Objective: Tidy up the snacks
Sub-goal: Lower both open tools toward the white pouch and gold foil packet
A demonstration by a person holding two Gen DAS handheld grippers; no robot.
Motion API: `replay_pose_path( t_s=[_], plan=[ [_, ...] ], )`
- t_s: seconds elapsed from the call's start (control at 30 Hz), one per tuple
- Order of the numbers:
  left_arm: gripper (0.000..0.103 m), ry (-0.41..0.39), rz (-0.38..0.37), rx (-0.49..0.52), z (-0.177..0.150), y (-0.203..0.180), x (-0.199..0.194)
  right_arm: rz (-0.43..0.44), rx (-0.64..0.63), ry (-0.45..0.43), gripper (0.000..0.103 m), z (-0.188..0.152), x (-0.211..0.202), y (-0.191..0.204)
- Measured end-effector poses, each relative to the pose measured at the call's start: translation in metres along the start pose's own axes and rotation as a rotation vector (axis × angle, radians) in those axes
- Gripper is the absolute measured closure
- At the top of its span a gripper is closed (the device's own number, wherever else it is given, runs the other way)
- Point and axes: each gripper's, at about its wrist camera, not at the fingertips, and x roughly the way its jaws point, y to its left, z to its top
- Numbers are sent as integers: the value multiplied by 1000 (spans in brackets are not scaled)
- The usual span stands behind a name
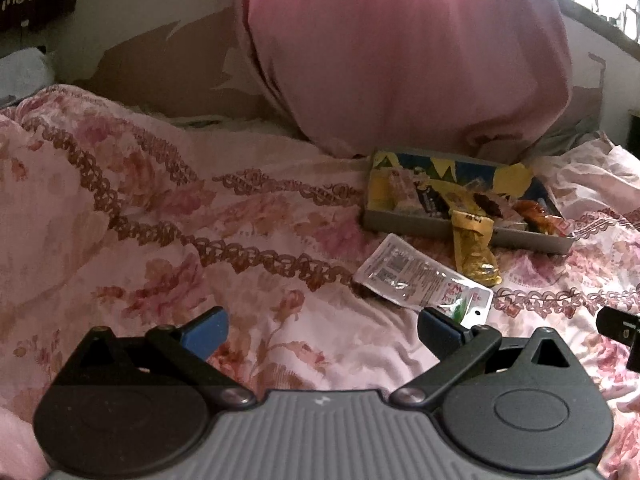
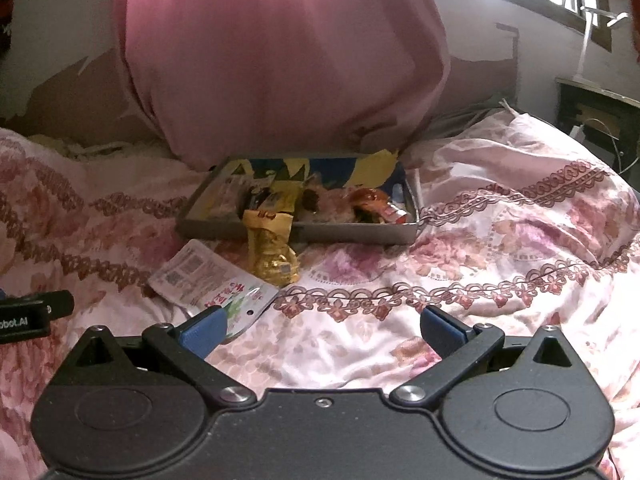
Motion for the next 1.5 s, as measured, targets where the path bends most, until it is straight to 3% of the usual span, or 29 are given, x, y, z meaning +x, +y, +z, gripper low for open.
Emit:
replay_pose_path(
  t_s=[0.23,0.67,0.8,0.93,1.5],
  plan=[
    [0,29,19,-6,0,0,5,18,-21,22,1,-2,5,4],
    [0,55,-17,-10,2,-2,19,80,-73,65,1,-2,20,15],
    [0,68,-7,33,7,-8,33,103,-81,73,1,4,28,14],
    [0,62,6,79,11,-17,46,97,-120,43,1,12,35,14],
    [0,133,-45,88,38,-46,103,95,-133,-8,1,42,83,-5]
  ],
)
